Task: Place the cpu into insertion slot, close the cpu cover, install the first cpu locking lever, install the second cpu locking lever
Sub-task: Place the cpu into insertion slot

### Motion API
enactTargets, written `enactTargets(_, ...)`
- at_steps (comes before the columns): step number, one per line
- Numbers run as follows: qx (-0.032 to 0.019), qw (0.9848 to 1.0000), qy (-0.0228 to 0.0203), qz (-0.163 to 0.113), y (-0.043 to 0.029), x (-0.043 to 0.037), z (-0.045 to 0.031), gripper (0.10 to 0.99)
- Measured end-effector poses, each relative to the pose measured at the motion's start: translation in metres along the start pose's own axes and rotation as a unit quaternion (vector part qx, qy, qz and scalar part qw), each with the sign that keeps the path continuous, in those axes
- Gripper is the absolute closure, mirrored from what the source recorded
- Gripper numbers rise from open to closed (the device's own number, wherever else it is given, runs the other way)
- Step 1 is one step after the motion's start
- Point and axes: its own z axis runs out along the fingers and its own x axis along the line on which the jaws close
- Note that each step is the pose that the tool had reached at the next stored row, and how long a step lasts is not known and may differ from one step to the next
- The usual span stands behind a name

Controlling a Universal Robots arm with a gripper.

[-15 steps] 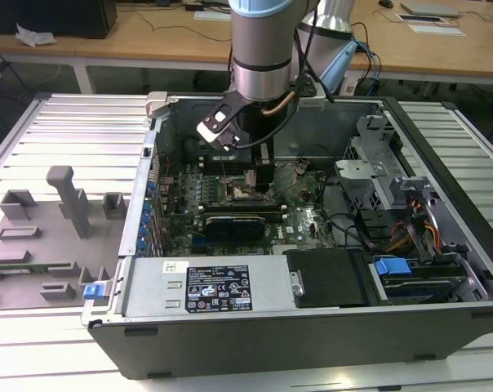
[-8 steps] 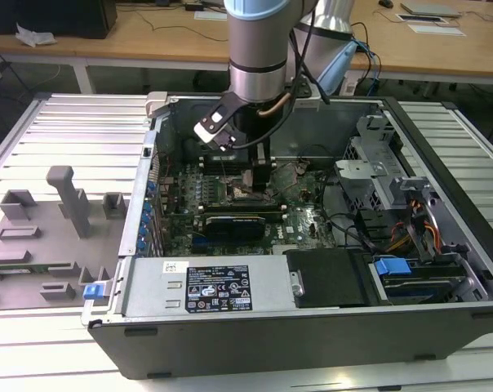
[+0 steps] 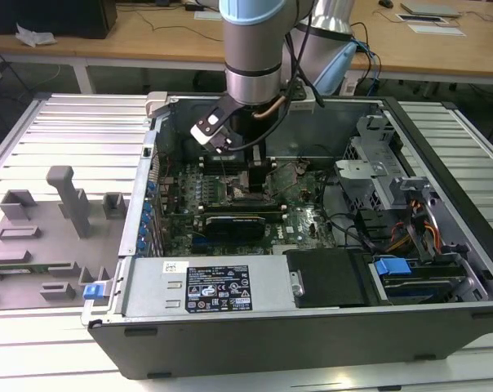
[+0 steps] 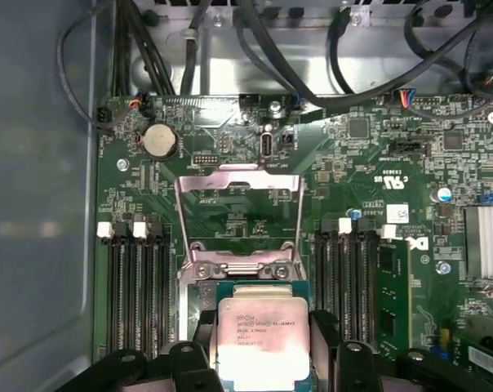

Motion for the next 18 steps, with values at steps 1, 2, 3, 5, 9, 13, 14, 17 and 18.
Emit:
enactTargets(1, 0.0, 1.0, 0.0, 0.0, -0.0005, 0.0008, 0.0005, 0.545)
enactTargets(2, 0.0, 1.0, 0.0001, 0.0, -0.001, 0.0015, 0.001, 0.545)
enactTargets(3, 0.0, 1.0, 0.0001, 0.0, -0.0017, 0.0022, 0.0017, 0.545)
enactTargets(5, 0.0, 1.0, 0.0, 0.0, -0.0036, 0.0028, 0.0034, 0.545)
enactTargets(9, 0.0, 1.0, 0.0, 0.0, -0.0064, 0.0031, 0.0073, 0.545)
enactTargets(13, 0.0, 1.0, 0.0001, 0.0, -0.0073, 0.003, 0.012, 0.545)
enactTargets(14, 0.0001, 1.0, 0.0001, 0.0, -0.0075, 0.0031, 0.0134, 0.545)
enactTargets(17, 0.0, 1.0, 0.0, 0.0, -0.0078, 0.0039, 0.0167, 0.545)
enactTargets(18, 0.0001, 1.0, 0.0, 0.0, -0.0079, 0.0044, 0.0175, 0.545)
